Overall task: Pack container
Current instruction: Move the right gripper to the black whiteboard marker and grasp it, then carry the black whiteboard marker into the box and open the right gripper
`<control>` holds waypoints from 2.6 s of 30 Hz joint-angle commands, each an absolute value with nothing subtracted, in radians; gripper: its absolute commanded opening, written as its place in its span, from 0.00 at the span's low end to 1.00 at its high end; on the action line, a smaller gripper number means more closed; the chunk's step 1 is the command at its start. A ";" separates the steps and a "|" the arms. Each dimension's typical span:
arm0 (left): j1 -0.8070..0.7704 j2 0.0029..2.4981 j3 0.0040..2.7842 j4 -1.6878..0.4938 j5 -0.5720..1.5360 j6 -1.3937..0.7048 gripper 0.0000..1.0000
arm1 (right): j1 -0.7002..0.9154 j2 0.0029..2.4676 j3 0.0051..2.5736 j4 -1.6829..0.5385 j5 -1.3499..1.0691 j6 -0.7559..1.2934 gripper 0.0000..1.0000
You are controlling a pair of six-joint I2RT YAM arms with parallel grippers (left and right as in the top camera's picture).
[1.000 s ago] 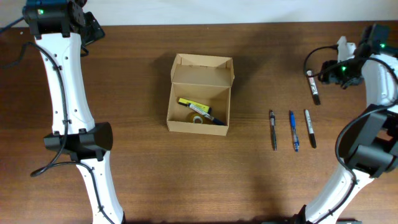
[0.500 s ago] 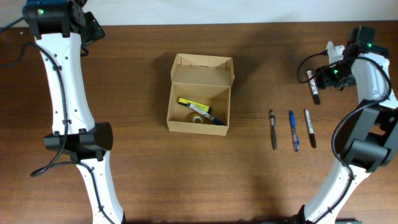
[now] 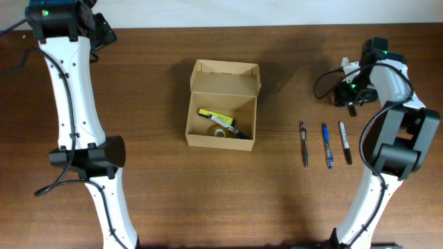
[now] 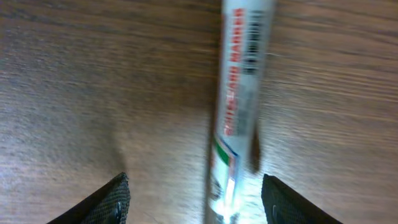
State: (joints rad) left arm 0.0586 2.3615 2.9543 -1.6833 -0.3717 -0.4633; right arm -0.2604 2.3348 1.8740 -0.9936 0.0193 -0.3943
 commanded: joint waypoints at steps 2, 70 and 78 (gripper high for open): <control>0.062 2.328 2.950 -1.684 -0.382 -0.454 1.00 | -0.255 2.373 1.872 -0.999 0.039 -0.362 0.65; 0.062 2.328 2.950 -1.684 -0.382 -0.454 1.00 | 0.439 2.319 2.678 -1.625 -0.123 -0.685 0.04; 0.062 2.328 2.950 -1.684 -0.382 -0.454 1.00 | 0.446 2.319 2.294 -1.494 -0.154 -0.703 0.04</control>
State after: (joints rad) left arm 0.0586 2.3615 2.9543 -1.6836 -0.3717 -0.4633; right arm 0.4404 2.3051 2.4073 -1.5227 -0.1429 -0.6716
